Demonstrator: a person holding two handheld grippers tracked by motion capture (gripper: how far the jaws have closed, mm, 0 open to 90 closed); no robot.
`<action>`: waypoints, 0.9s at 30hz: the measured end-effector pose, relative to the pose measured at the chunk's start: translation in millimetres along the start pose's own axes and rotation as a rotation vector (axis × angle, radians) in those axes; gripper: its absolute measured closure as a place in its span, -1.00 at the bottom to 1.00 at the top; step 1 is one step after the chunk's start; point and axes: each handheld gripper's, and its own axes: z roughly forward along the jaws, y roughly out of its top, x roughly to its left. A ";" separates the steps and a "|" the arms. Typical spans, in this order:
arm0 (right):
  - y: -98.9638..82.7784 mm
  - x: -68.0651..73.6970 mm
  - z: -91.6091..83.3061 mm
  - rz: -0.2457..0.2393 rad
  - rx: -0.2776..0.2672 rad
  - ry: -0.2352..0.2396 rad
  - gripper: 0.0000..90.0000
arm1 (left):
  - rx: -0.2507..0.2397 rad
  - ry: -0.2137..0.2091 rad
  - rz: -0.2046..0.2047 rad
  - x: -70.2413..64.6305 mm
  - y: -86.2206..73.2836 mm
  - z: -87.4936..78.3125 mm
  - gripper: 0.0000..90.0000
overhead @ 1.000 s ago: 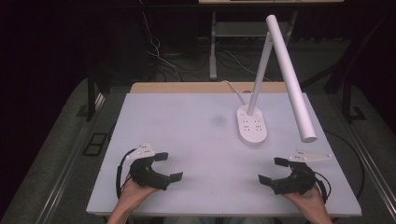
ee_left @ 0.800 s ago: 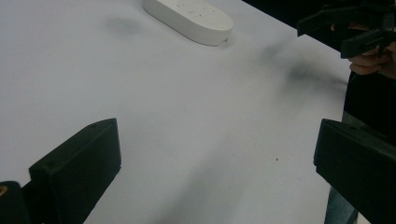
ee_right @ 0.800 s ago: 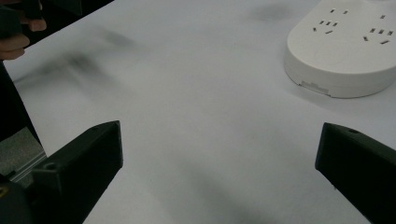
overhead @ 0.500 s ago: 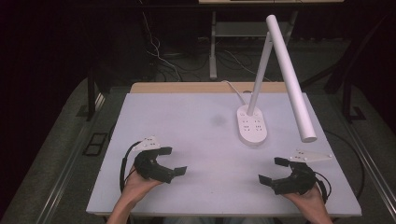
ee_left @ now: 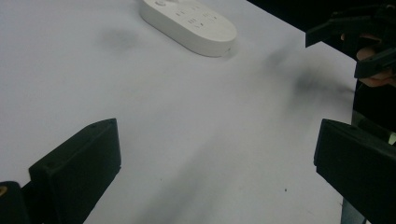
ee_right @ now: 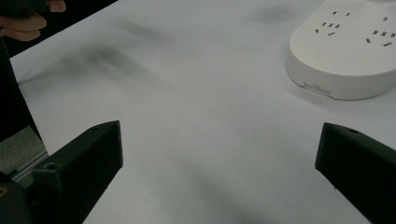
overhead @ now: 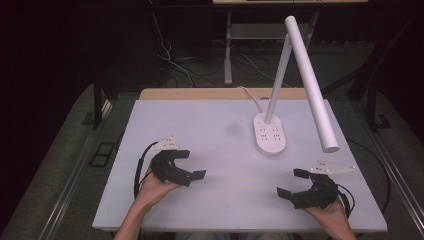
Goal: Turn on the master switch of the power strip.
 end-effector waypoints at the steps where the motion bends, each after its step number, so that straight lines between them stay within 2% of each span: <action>1: 0.0 -0.1 -0.1 0.000 0.000 0.000 -1.00 | 0.005 0.000 0.003 0.4 1.4 0.2 -1.00; 16: -0.3 -1.0 -0.9 0.001 -0.001 0.002 -1.00 | 0.035 0.010 0.025 6.2 27.6 8.6 -1.00; 27: 0.0 -1.4 -0.6 0.001 0.001 0.002 -1.00 | 0.051 0.001 0.045 9.1 47.2 19.5 -1.00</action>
